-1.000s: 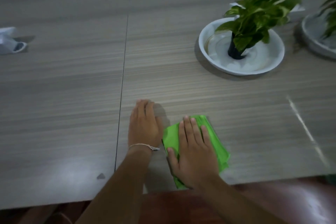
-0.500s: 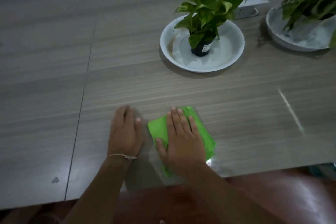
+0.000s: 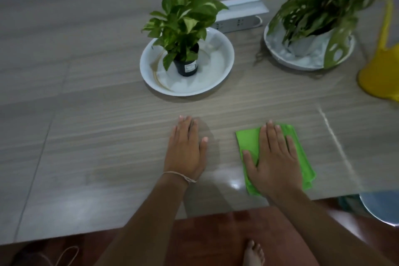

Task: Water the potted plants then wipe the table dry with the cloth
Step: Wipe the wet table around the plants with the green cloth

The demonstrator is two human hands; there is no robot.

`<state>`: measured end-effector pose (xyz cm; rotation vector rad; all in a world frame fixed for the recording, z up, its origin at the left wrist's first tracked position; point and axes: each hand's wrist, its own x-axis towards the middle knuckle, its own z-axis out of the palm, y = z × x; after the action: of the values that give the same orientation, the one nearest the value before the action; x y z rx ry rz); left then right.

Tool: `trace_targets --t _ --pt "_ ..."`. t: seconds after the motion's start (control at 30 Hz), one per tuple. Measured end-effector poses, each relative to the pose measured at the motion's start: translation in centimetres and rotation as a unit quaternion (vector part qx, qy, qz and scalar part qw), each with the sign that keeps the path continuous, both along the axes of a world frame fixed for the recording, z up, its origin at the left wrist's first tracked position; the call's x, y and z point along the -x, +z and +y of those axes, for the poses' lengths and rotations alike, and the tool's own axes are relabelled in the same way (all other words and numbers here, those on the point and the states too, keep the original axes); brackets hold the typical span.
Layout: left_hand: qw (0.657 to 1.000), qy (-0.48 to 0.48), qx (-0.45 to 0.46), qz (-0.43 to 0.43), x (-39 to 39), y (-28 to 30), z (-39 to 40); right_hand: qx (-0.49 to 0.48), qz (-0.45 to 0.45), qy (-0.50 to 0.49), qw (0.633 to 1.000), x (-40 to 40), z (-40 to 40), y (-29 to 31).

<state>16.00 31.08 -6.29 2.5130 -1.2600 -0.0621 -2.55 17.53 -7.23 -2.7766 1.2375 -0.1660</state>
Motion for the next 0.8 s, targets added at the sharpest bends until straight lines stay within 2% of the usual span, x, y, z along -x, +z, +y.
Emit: trace_targets --t 0.23,0.8 --pt "0.999 0.029 0.014 -0.002 1.4 -1.2 -1.7 -0.001 -0.011 0.008 1.0 -1.4 -1.8 0.2" --pt "0.998 0.036 0.045 -0.024 1.6 -1.1 -2.0 -0.045 0.031 0.018 0.998 -18.6 -18.4 1.5"
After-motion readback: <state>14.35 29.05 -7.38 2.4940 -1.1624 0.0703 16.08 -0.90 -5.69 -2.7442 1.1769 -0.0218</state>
